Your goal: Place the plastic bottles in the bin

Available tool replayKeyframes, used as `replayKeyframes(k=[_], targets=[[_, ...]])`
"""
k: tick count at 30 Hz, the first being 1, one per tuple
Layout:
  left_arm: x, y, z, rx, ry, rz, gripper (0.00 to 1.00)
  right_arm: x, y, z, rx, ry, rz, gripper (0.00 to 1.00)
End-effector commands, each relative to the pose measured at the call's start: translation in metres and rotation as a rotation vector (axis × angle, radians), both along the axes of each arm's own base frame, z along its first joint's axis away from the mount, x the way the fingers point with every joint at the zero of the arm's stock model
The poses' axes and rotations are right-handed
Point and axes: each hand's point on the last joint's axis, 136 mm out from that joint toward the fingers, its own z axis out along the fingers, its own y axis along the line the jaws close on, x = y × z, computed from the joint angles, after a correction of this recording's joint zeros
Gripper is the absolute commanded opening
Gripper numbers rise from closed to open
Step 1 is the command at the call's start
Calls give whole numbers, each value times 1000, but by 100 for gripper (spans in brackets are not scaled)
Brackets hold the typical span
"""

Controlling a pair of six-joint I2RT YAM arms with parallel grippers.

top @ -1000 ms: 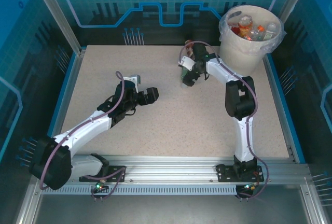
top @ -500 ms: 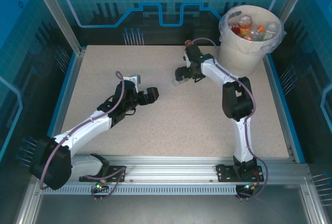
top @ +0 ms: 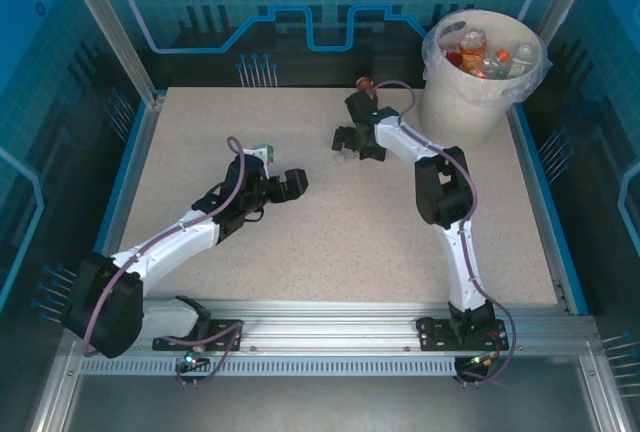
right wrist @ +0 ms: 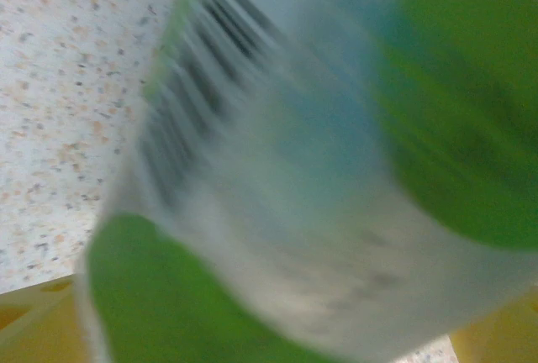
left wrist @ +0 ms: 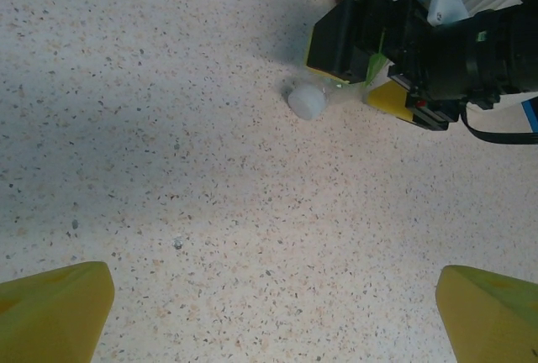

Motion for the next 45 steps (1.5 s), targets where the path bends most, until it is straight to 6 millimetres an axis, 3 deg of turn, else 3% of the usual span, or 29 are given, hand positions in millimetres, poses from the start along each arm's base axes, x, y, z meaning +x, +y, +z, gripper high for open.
replayKeyframes(k=[1,4,11,16,19,25,29,33,39,45], targets=[[2,-2,-2,-29,2,-6,99,-12,-5,-9,-70,37,-5,95],[2,-1,-2,-24,-1,-5,99,-14,-15,-4,-120,16,16,83],[2,-2,-2,-28,-1,-6,99,-11,-12,1,-155,-9,138,62],[1,-1,-1,-25,-5,-5,99,-13,-19,38,-182,-94,184,51],[1,-1,0,-26,-7,-8,99,-19,-20,74,-172,-180,224,47],[1,-3,9,-40,-23,-18,99,-32,-29,185,-49,-400,292,44],[1,-3,10,-46,-26,-16,99,-30,-55,259,118,-540,283,44],[1,-4,8,-53,-18,-16,99,-8,-103,315,290,-628,175,43],[2,-5,7,-60,-17,-12,99,34,-173,351,452,-702,-46,44],[4,-8,6,-67,-8,-19,99,71,-222,368,629,-775,-266,46]])
